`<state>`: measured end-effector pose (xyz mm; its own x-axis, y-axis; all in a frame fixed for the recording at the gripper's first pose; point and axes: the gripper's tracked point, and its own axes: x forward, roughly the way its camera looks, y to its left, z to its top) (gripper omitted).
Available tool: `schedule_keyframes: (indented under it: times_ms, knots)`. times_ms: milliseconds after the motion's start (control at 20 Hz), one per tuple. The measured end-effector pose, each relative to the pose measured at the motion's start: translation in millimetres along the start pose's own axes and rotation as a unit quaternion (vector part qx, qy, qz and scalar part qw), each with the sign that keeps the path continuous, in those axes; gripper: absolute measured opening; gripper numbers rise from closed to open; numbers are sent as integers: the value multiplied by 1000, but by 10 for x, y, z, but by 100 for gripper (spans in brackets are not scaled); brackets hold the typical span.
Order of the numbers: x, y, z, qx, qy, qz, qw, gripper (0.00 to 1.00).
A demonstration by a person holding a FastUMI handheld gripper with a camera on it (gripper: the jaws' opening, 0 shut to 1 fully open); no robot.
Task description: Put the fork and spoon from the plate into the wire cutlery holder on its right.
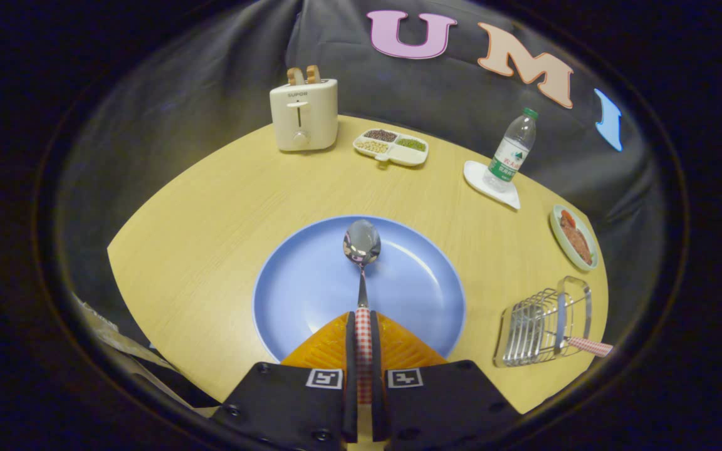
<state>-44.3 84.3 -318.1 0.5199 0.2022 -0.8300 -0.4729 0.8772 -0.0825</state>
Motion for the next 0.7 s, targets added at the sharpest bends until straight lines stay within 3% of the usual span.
schedule_keyframes:
  times_ms: [700]
  knots:
    - [-658, -728, 232, 5, 18, 18, 1000, 12]
